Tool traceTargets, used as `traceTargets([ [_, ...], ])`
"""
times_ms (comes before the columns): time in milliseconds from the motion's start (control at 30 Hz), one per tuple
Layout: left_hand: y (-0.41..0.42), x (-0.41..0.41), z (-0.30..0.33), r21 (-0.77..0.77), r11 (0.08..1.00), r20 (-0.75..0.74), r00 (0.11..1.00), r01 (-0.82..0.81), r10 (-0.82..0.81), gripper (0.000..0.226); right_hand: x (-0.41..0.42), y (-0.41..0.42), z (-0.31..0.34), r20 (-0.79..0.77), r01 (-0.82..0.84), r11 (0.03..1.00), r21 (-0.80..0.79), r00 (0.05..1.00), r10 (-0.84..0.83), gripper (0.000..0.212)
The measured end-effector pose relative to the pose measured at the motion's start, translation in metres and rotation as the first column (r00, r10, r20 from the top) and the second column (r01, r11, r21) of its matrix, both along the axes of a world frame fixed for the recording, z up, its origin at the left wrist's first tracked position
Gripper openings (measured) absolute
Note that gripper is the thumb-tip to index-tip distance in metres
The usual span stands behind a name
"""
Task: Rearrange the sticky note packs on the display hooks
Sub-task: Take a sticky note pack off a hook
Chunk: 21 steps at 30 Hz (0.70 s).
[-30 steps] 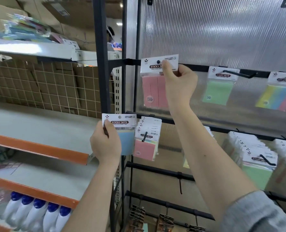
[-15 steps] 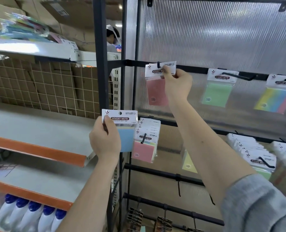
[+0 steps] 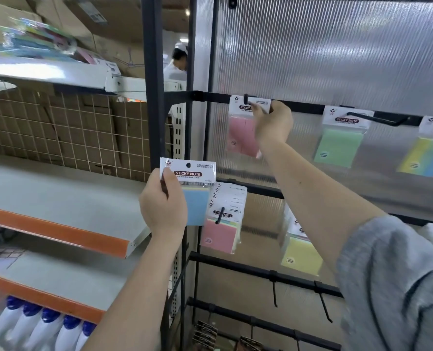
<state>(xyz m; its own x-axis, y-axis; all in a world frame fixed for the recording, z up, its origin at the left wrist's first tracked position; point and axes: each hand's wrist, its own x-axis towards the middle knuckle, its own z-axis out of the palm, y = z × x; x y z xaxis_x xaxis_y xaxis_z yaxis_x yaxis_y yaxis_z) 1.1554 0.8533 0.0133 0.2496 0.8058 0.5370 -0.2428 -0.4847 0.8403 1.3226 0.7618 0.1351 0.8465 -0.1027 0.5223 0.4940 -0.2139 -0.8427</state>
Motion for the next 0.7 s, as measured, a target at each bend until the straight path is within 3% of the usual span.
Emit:
traceTargets([
  [200, 0.002, 0.007, -0.001, 0.035, 0.999, 0.013, 1.0, -0.001, 0.0, 0.034, 0.016, 0.001, 0.001, 0.021, 0.031, 0.998, -0.061, 0.999, -0.03, 0.05],
  [400, 0.001, 0.008, -0.002, 0.078, 0.996, 0.02, 0.999, 0.039, -0.04, 0.038, 0.023, 0.0, 0.0, 0.017, -0.001, 1.0, 0.014, 1.0, 0.001, 0.02],
  [633, -0.015, 0.0, 0.002, 0.061, 0.988, -0.036, 0.989, 0.143, -0.141, 0.033, 0.009, -0.03, -0.024, -0.06, 0.074, 0.995, 0.063, 0.996, -0.07, 0.006],
  [700, -0.026, -0.006, 0.002, 0.058, 0.983, -0.049, 0.984, 0.173, -0.17, 0.031, 0.002, -0.045, -0.035, -0.081, 0.092, 0.995, 0.029, 0.993, -0.089, 0.01],
])
